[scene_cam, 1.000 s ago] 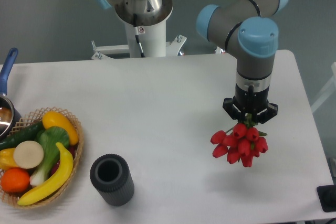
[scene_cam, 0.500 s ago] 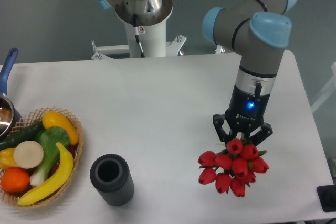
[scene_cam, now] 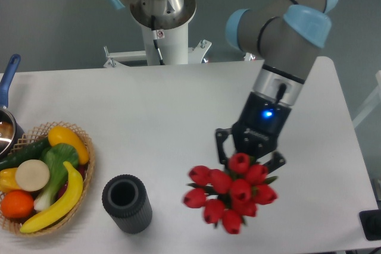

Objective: Insert the flowers into the vase
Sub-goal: 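Carry the tulip bunch toward the dark grey vase and lower stems in, then push the tulip stems down into the vase, then open the gripper to release the tulips in the vase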

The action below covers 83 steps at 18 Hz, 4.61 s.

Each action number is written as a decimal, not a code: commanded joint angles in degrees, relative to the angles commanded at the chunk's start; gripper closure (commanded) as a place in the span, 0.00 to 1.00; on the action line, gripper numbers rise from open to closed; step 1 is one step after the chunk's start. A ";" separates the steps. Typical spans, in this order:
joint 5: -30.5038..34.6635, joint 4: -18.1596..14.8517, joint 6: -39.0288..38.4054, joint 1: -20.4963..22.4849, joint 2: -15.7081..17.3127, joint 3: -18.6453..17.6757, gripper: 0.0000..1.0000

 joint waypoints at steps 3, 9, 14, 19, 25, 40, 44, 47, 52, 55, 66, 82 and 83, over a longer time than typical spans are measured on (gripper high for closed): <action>-0.80 1.94 0.00 -3.60 -1.41 2.10 0.95; -9.14 2.03 0.18 -4.40 -0.62 2.99 0.93; -19.34 2.03 3.59 -3.61 -0.62 0.71 0.91; -20.05 1.94 4.84 -3.88 1.04 -1.14 0.88; -21.46 1.94 4.92 -3.70 1.93 -2.72 0.88; -21.20 1.94 8.61 -4.23 -0.27 -4.74 0.85; -21.20 1.94 13.09 -4.40 0.00 -8.87 0.85; -21.02 1.94 15.55 -4.40 -0.70 -10.37 0.84; -20.58 1.94 18.45 -4.49 -3.87 -10.90 0.82; -20.49 1.94 19.25 -4.75 -4.48 -12.03 0.81; -17.77 1.94 22.85 -4.93 -6.68 -14.76 0.62; -17.68 1.94 22.41 -5.19 -6.42 -15.29 0.02; -17.68 1.85 22.41 -5.19 -6.42 -15.29 0.02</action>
